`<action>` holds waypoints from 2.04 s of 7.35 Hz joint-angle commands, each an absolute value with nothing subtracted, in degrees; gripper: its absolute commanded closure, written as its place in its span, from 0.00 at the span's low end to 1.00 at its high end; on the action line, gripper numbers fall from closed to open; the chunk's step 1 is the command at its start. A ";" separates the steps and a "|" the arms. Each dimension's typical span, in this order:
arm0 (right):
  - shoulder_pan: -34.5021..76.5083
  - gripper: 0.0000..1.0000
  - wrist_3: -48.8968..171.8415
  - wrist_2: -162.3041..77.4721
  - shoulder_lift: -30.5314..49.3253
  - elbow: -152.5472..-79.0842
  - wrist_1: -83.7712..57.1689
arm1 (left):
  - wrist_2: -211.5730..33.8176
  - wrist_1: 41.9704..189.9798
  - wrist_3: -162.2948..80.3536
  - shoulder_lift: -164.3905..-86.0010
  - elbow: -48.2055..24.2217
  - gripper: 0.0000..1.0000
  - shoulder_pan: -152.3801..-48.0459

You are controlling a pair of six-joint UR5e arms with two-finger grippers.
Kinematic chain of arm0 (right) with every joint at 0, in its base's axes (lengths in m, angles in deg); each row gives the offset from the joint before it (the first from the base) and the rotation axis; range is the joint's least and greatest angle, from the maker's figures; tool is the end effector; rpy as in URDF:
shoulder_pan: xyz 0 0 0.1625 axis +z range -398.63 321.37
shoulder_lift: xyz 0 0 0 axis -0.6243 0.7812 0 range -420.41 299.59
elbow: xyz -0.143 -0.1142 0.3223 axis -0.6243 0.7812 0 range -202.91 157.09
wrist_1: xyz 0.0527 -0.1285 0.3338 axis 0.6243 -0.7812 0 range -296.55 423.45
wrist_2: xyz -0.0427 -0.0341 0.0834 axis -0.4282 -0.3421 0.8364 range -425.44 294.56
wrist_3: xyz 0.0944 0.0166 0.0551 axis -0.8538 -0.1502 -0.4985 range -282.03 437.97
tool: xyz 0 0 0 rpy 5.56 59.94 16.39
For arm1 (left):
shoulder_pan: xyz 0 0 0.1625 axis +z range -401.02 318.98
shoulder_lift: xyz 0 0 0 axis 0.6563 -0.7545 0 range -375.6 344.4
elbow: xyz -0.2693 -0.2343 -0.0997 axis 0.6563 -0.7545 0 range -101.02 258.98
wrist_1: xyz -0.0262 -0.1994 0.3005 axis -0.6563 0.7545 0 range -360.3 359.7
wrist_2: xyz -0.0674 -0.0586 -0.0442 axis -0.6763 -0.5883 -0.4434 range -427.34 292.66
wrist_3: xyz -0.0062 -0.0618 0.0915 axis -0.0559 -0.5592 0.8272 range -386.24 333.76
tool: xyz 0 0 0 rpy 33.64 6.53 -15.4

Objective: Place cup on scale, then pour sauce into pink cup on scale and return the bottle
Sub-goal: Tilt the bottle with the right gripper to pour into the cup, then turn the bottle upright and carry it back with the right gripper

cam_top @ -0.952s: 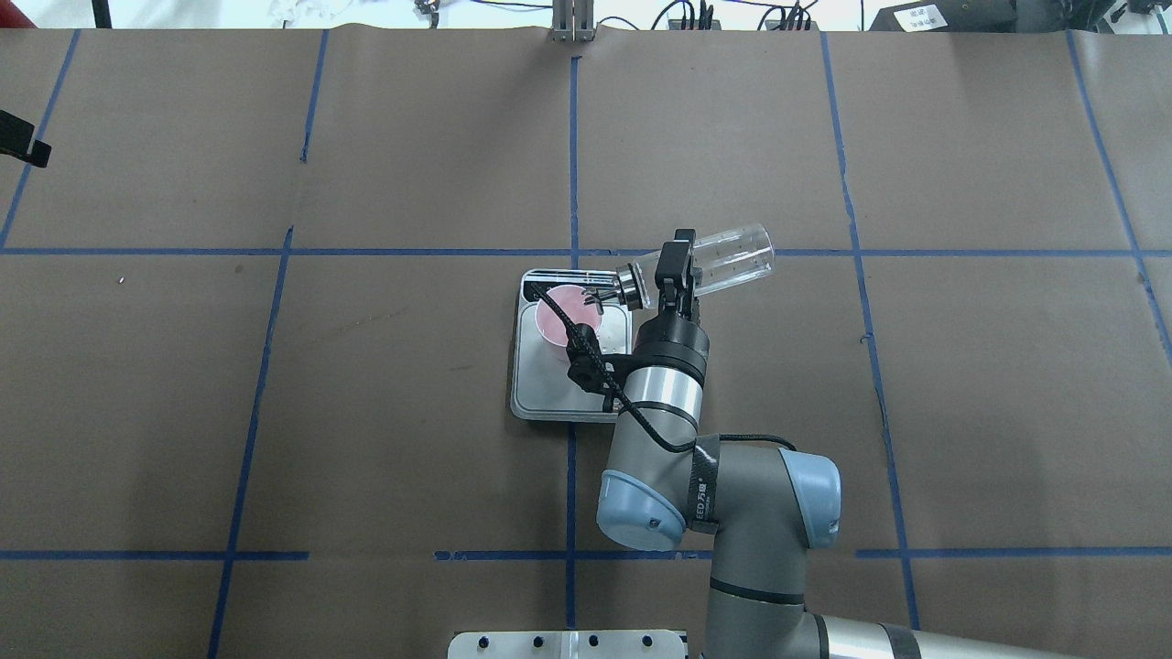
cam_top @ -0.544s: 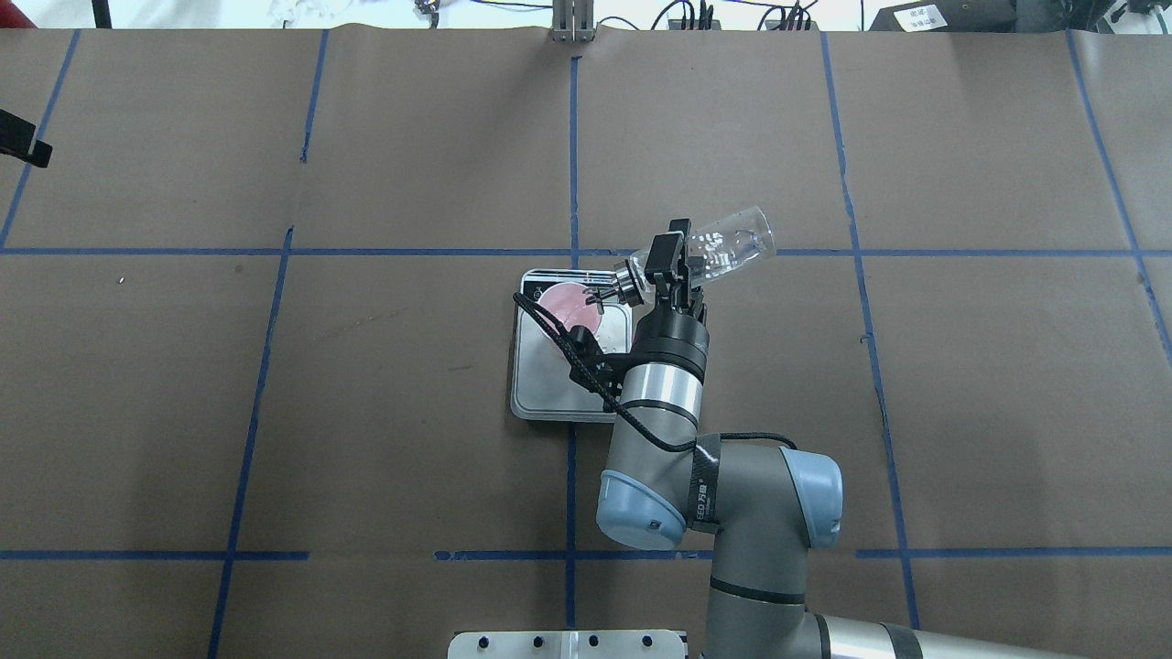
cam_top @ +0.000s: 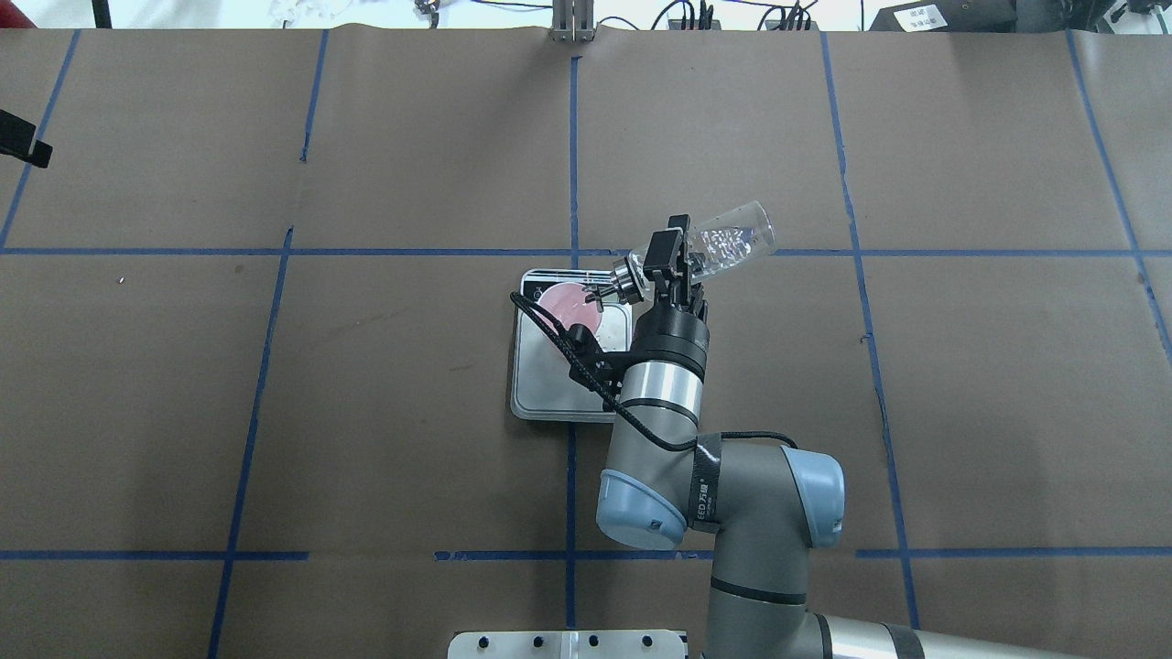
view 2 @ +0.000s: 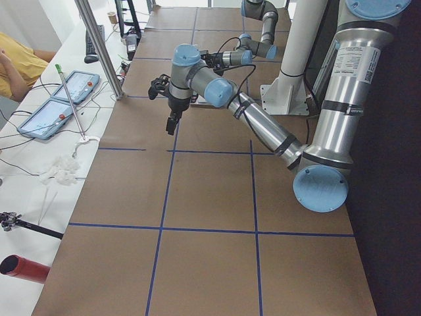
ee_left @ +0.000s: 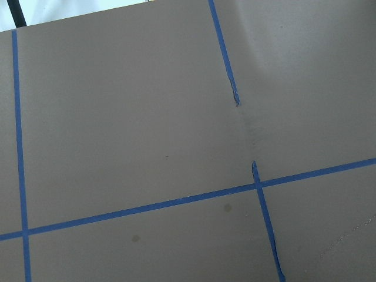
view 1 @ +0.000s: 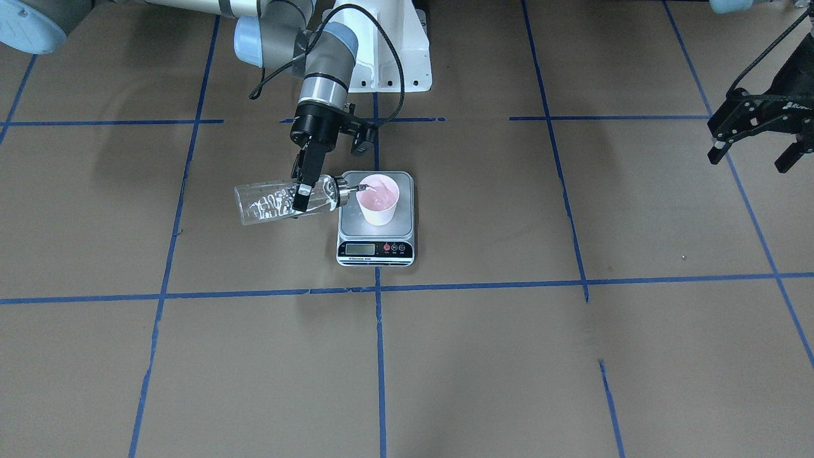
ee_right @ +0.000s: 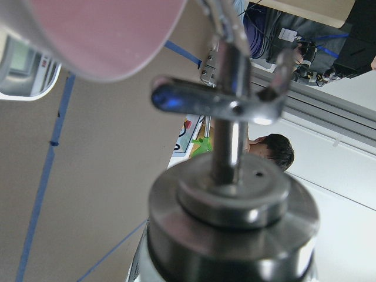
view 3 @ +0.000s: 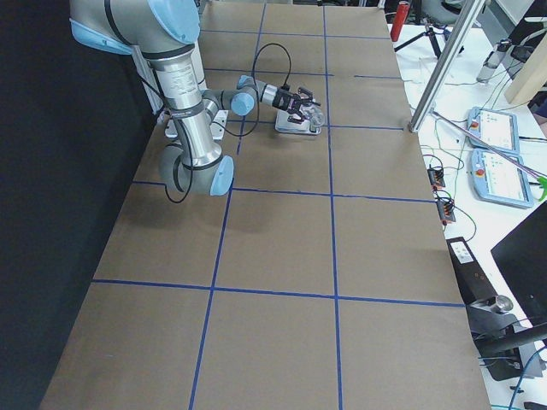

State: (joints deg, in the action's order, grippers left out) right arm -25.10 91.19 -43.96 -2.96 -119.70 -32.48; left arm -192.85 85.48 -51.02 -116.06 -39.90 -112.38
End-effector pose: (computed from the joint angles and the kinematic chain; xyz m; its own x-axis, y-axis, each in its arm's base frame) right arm -0.4939 -0.3617 0.2408 0.3829 -0.2745 -0.8821 0.9235 0.1360 0.3586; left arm 0.0817 -0.4585 0.3303 0.7129 0.1988 -0.6725 0.0412 0.9454 0.3232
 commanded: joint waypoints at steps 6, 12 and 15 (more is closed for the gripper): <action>-26.68 1.00 42.13 -36.53 -0.12 -122.30 -30.25 | -192.76 85.48 -51.03 -116.15 -40.29 0.00 -112.38; -26.15 1.00 6.53 -32.22 17.24 -132.69 -10.13 | -192.77 85.48 -51.11 -116.06 -39.94 0.00 -112.38; -25.71 1.00 -0.86 -31.86 27.38 -130.85 9.09 | -192.76 85.48 -51.11 -116.06 -40.20 0.00 -112.38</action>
